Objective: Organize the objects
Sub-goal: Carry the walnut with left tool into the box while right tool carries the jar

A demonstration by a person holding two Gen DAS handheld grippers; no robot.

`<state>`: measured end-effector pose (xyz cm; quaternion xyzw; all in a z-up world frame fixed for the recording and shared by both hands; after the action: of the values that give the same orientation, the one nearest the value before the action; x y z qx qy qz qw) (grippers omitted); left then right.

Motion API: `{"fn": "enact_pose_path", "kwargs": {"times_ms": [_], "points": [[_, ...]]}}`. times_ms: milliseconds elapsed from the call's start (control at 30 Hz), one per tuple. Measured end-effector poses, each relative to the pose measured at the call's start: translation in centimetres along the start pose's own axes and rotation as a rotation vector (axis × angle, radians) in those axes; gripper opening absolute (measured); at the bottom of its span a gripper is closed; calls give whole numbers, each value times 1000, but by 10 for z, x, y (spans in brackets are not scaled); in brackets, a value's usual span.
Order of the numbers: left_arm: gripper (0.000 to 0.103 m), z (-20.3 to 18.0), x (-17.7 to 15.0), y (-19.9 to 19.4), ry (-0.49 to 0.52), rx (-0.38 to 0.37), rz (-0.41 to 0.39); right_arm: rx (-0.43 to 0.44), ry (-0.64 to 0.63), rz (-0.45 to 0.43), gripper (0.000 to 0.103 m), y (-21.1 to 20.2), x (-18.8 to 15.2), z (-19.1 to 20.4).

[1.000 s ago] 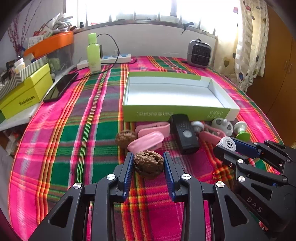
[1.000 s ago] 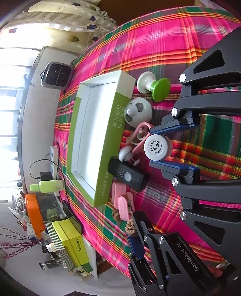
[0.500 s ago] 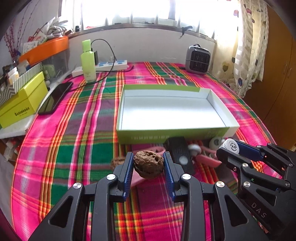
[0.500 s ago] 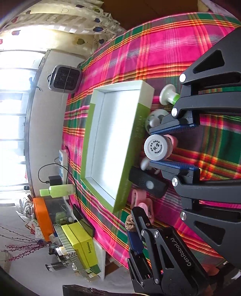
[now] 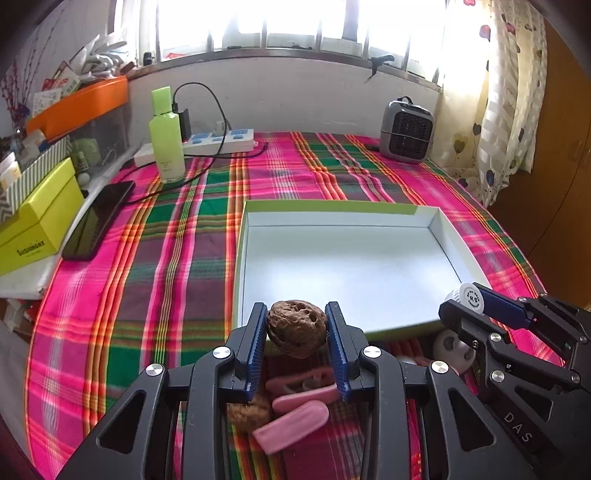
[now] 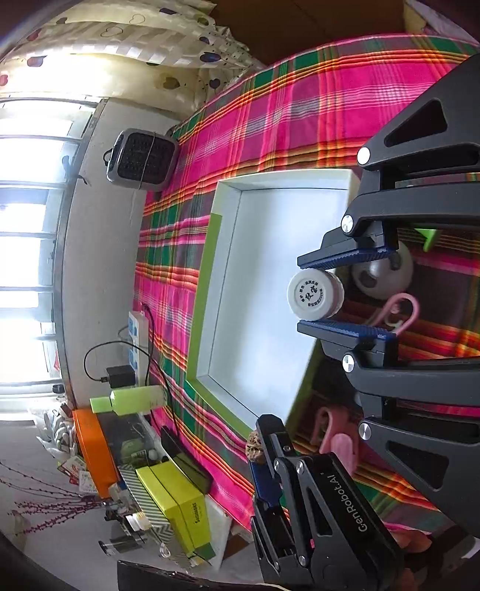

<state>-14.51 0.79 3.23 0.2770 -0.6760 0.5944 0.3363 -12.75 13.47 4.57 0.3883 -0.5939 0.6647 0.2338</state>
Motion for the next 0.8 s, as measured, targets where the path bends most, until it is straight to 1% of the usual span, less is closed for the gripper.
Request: {"fn": "enact_pose_path", "kwargs": {"times_ms": [200, 300, 400, 600, 800], "points": [[30, 3, 16, 24, -8, -10, 13, -13, 21, 6, 29, 20, 15, -8], [30, 5, 21, 38, -14, -39, 34, -11, 37, 17, 29, 33, 20, -13], [30, 6, 25, 50, -9, -28, 43, -9, 50, 40, 29, 47, 24, -19], [30, 8, 36, 70, -14, -36, 60, 3, 48, 72, 29, 71, 33, -23], [30, 5, 44, 84, 30, -19, 61, 0, 48, 93, 29, 91, 38, -25]]}}
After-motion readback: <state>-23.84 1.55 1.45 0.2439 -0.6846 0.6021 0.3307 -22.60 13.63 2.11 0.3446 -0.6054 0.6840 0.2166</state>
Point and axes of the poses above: each gripper's, at about its wrist camera, not at the fingertips, and y roughly the way its jaws point, z to its left, x to its top, the point moved 3 cm from there along y, roughly the way its jaws point, and after that the axes turned 8 degrees about -z, right-handed, at the moved point
